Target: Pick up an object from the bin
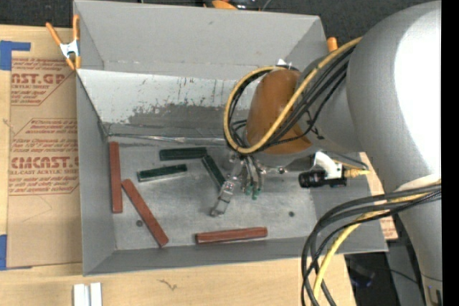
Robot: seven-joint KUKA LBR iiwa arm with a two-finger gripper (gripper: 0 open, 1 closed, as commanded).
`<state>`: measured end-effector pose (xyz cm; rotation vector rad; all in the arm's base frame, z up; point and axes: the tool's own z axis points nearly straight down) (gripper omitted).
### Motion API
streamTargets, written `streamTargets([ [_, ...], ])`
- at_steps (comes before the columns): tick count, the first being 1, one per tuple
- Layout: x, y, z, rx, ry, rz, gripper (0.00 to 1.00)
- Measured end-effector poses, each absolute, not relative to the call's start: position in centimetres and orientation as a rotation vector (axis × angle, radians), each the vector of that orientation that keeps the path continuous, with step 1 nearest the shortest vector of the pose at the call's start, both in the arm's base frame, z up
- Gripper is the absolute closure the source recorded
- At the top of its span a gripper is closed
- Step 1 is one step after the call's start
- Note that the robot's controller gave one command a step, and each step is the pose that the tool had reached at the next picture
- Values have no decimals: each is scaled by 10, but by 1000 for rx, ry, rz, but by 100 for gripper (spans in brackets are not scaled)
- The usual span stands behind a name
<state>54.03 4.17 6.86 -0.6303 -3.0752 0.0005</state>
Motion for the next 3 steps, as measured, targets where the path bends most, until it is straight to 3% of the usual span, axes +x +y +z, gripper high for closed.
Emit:
streamTargets([
  [1,540,42,68,-629,-3078,1,0],
  [2,541,42,69,-629,-3079,1,100],
  [3,541,43,74,-628,-3079,0,100],
])
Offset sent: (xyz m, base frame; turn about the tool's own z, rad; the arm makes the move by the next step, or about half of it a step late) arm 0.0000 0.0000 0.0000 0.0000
